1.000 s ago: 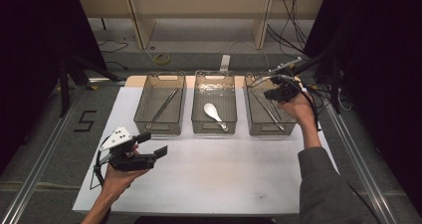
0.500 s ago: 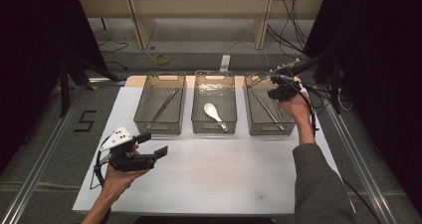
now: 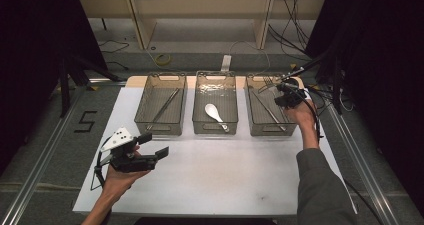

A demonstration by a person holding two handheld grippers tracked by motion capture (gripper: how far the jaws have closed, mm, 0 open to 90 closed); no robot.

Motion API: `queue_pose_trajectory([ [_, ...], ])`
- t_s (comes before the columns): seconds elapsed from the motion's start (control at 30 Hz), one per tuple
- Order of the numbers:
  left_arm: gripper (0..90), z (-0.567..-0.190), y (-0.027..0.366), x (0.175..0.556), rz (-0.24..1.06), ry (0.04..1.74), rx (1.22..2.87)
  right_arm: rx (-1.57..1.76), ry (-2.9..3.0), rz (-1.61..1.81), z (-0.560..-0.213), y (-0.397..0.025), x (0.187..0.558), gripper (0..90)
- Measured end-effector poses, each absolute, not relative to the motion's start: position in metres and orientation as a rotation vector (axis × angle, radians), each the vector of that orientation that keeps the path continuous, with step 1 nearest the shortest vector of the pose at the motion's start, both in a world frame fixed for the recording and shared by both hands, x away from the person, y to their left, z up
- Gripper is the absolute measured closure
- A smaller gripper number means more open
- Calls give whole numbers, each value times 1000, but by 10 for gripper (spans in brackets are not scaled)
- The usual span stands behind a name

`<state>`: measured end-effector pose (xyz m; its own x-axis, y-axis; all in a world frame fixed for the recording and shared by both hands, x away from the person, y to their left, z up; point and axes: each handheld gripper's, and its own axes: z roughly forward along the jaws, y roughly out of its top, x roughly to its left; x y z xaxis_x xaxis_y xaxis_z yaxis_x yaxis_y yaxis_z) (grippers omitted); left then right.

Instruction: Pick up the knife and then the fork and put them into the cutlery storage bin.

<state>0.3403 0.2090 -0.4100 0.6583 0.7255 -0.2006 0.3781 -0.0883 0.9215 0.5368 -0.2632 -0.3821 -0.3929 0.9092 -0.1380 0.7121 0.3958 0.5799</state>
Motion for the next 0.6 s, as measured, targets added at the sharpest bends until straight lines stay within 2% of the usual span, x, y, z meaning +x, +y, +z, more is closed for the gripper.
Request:
queue_pose_trajectory([
  [0.6,154,-410,209,340,369,902,1705,1379,2247,604,-397,-265,536,844],
])
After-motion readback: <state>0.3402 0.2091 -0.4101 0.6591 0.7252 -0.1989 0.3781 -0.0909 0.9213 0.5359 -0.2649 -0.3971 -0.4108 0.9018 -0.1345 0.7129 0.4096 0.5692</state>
